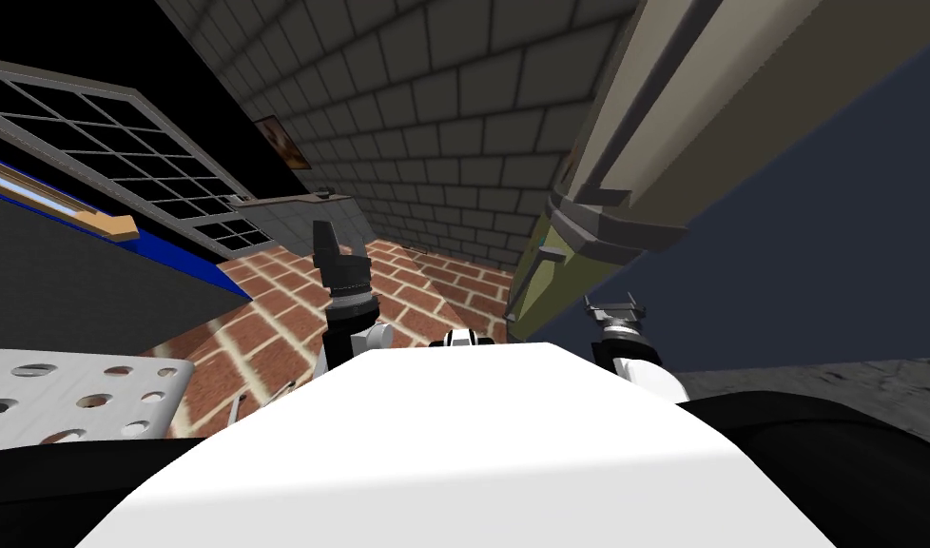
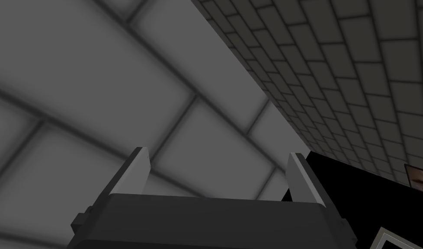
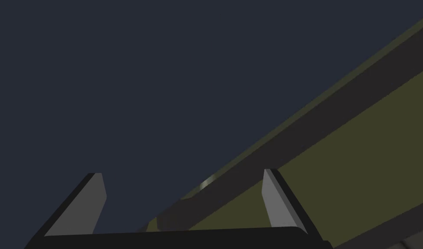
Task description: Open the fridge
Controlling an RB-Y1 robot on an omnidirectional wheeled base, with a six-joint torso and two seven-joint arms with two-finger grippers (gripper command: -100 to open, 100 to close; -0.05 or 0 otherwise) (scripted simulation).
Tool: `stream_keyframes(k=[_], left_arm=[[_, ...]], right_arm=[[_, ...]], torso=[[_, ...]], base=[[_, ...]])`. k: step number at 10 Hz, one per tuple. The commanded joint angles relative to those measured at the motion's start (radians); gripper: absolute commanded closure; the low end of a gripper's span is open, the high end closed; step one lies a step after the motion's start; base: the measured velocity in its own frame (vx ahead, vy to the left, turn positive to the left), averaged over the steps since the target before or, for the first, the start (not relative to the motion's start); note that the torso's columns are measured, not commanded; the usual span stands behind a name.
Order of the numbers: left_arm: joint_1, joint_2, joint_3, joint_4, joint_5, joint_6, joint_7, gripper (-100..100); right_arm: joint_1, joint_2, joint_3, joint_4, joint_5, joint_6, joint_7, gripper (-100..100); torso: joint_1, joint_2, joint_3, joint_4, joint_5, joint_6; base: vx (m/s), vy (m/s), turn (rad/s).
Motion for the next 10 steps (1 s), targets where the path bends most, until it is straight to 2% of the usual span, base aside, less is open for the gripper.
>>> stream_keyframes(k=[1, 2, 3, 4, 5, 6, 8, 9, 10], left_arm=[[0.000, 0.000, 0.000, 0.000, 0.000, 0.000, 0.000, 0], [0.000, 0.000, 0.000, 0.000, 0.000, 0.000, 0.000, 0], [0.000, 0.000, 0.000, 0.000, 0.000, 0.000, 0.000, 0], [0.000, 0.000, 0.000, 0.000, 0.000, 0.000, 0.000, 0], [0.000, 0.000, 0.000, 0.000, 0.000, 0.000, 0.000, 0], [0.000, 0.000, 0.000, 0.000, 0.000, 0.000, 0.000, 0], [0.000, 0.000, 0.000, 0.000, 0.000, 0.000, 0.000, 0], [0.000, 0.000, 0.000, 0.000, 0.000, 0.000, 0.000, 0], [0.000, 0.000, 0.000, 0.000, 0.000, 0.000, 0.000, 0]], right_arm=[[0.000, -0.007, -0.031, -0.002, 0.083, 0.007, 0.013, -100], [0.000, -0.007, -0.031, -0.002, 0.101, 0.007, 0.013, -100], [0.006, -0.003, -0.055, 0.001, 0.139, 0.012, 0.023, -100], [0.006, -0.003, -0.055, 0.001, 0.139, 0.012, 0.023, -100], [0.011, 0.001, -0.077, 0.004, 0.175, 0.016, 0.032, -100], [0.011, 0.001, -0.077, 0.004, 0.175, 0.016, 0.032, -100], [0.020, 0.005, -0.119, 0.007, 0.236, 0.023, 0.049, -100], [0.024, 0.005, -0.138, 0.009, 0.265, 0.026, 0.057, -100], [0.024, 0.005, -0.138, 0.009, 0.273, 0.026, 0.057, -100]], torso=[[0.002, -0.001, -0.001, 0.000, 0.001, -0.003], [0.006, -0.004, -0.002, -0.001, 0.001, -0.003], [0.007, -0.004, -0.003, -0.002, 0.002, -0.005], [0.007, -0.004, -0.003, -0.002, 0.002, -0.004], [0.005, -0.003, -0.002, -0.002, 0.001, -0.005], [0.004, -0.002, -0.002, -0.001, 0.001, -0.005], [0.003, -0.003, -0.003, -0.001, 0.001, -0.003], [0.002, -0.002, -0.002, -0.001, 0.002, 0.000], [-0.001, 0.006, 0.003, 0.000, 0.000, 0.013]], base=[[0.068, 0.102, 0.133], [0.044, 0.091, 0.056], [0.047, 0.098, 0.091], [0.036, 0.070, 0.032], [0.018, 0.056, 0.117], [0.019, 0.046, 0.087], [0.043, 0.096, 0.136], [0.082, 0.133, 0.283], [0.082, 0.086, 0.159]])
